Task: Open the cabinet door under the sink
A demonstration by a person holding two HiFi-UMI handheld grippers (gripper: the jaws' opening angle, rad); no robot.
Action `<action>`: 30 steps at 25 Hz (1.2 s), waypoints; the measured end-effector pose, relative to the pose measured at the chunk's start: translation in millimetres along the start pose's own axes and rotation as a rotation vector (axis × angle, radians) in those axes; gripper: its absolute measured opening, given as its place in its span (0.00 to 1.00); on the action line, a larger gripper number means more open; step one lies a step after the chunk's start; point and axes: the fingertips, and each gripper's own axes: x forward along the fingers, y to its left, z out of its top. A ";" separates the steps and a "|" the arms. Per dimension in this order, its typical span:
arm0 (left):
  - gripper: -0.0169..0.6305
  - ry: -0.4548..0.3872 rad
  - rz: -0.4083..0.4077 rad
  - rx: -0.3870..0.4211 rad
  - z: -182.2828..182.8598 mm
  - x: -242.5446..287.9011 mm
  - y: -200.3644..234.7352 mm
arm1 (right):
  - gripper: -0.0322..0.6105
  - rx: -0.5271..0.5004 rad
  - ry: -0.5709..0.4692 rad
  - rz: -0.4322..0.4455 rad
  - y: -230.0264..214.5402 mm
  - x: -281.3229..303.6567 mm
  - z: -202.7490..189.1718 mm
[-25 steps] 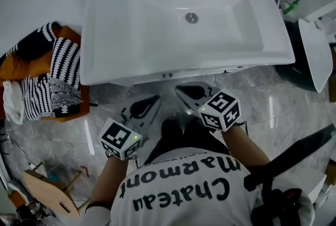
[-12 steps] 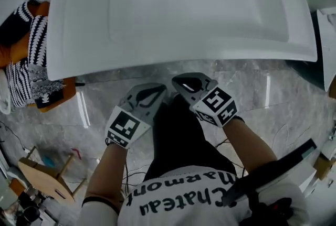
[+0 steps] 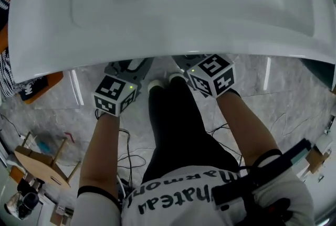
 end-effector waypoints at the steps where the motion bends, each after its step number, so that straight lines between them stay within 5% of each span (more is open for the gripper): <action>1: 0.29 -0.003 -0.008 -0.011 -1.2 4.3 4.7 | 0.09 -0.004 0.007 0.002 -3.7 5.9 -2.9; 4: 0.36 0.004 -0.041 -0.012 -4.1 17.2 10.5 | 0.22 -0.022 0.000 0.016 -9.0 18.6 -3.4; 14: 0.35 -0.054 -0.119 0.074 -13.9 40.2 19.5 | 0.19 -0.173 -0.106 -0.026 -12.9 46.9 -7.2; 23: 0.30 -0.100 -0.238 0.175 -5.9 36.5 7.0 | 0.15 -0.340 -0.167 0.054 -1.6 39.4 0.5; 26: 0.30 -0.125 -0.253 0.112 -3.6 36.8 7.8 | 0.15 -0.278 -0.164 0.092 -3.6 39.0 1.4; 30: 0.30 -0.256 -0.277 -0.117 4.9 38.1 16.4 | 0.15 -0.129 -0.210 0.117 -9.2 37.6 4.1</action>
